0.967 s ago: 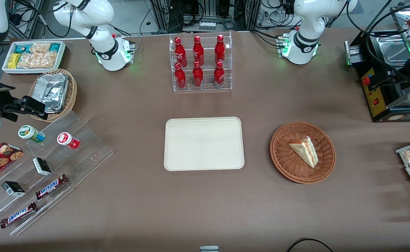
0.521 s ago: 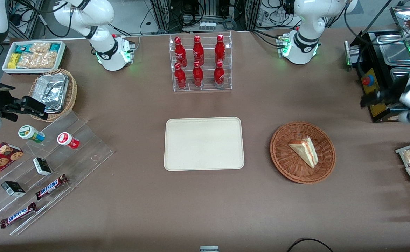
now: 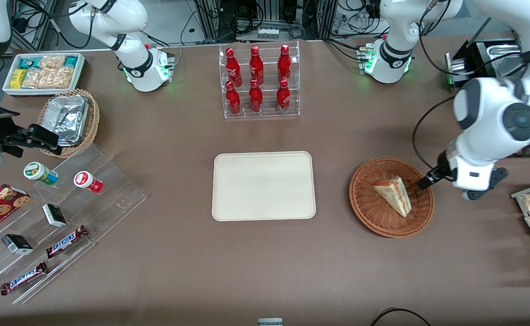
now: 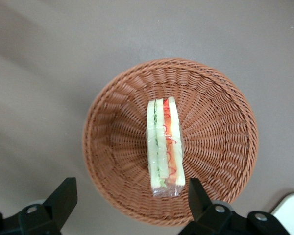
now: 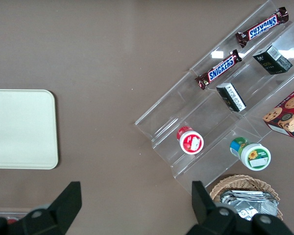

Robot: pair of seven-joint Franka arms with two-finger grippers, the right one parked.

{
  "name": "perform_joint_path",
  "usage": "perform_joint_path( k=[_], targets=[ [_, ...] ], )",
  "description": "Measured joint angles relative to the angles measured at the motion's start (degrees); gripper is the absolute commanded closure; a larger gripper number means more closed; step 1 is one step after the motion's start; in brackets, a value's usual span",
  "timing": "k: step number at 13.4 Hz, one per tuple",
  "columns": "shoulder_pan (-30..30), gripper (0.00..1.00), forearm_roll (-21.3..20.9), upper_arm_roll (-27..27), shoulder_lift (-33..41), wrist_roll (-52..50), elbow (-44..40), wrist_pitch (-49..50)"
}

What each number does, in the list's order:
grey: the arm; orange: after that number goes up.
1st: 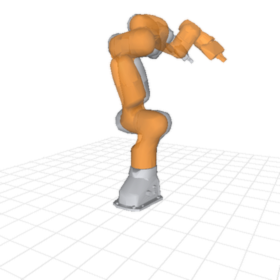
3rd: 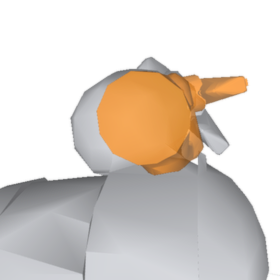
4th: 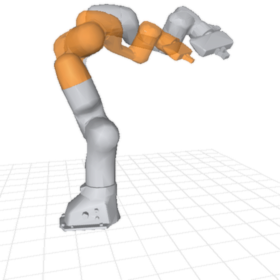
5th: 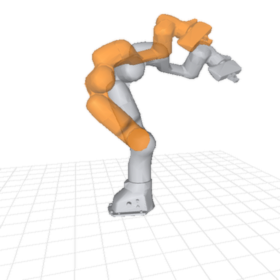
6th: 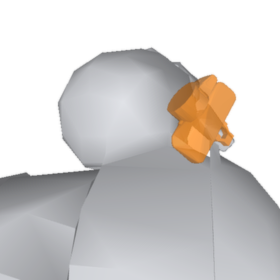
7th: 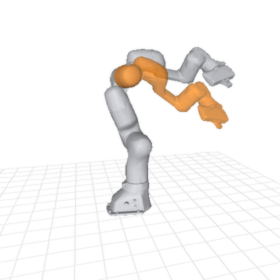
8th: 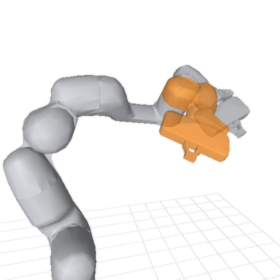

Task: Place sandwich from basket to tray
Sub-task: 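Lower the left gripper onto the wrapped sandwich in the basket and close it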

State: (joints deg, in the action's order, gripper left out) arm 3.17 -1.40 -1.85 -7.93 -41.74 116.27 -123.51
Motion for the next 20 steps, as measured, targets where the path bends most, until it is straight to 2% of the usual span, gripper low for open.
perform_joint_path(
  k=[6,10,11,12,13,14,20],
  targets=[
    [4.68,0.00,-1.56,-0.03,-2.65,-9.09,5.28,-6.55],
    [4.79,0.00,-1.85,0.10,-4.32,-9.62,8.45,-12.68],
    [4.79,0.18,-1.85,0.11,-5.05,-9.66,8.81,-14.00],
    [4.79,0.57,-1.85,0.11,-5.93,-9.89,9.00,-15.18],
    [4.79,0.83,-1.85,0.12,-6.66,-10.37,9.04,-15.82],
    [4.79,1.00,-1.85,0.13,-7.22,-11.00,9.04,-16.36],
    [4.78,1.00,-1.88,0.18,-7.33,-13.17,7.07,-15.71]
  ],
)
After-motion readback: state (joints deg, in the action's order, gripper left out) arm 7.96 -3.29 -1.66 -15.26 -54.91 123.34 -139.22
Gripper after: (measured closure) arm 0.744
